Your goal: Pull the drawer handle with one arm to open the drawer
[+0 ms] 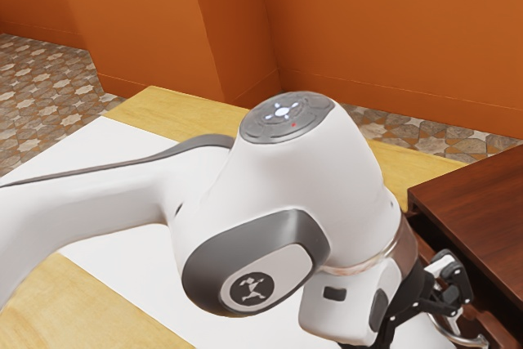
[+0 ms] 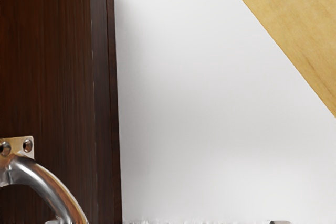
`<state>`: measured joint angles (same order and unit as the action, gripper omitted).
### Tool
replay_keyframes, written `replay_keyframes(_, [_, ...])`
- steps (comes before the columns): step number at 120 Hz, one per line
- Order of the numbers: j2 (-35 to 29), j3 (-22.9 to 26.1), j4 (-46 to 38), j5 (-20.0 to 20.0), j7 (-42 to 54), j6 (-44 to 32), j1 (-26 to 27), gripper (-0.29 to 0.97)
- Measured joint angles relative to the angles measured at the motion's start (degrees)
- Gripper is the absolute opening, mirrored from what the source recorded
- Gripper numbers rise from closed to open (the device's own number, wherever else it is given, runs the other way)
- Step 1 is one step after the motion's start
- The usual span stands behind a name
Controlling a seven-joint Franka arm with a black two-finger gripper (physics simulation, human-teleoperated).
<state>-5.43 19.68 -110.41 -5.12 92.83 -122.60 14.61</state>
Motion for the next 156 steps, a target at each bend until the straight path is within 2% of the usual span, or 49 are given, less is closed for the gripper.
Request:
replay_keyframes(47, [-3.78, -1.25, -4.69, -0.72, 0.35, -0.06, 0.76, 0.52])
replay_keyframes(73, [-7.45, -1.38, -7.03, -1.46, 0.54, 0.41, 0.57, 0.41])
replay_keyframes(107, [-10.10, -2.61, -10.30, -2.78, 1.07, 0.91, 1.00, 0.50])
replay_keyframes(140, [-13.27, -4.07, -13.00, -3.03, 1.48, 1.34, 1.70, 0.48])
replay_keyframes(156, [-14.52, -4.29, -14.28, -3.02, 1.62, 1.36, 1.95, 0.51])
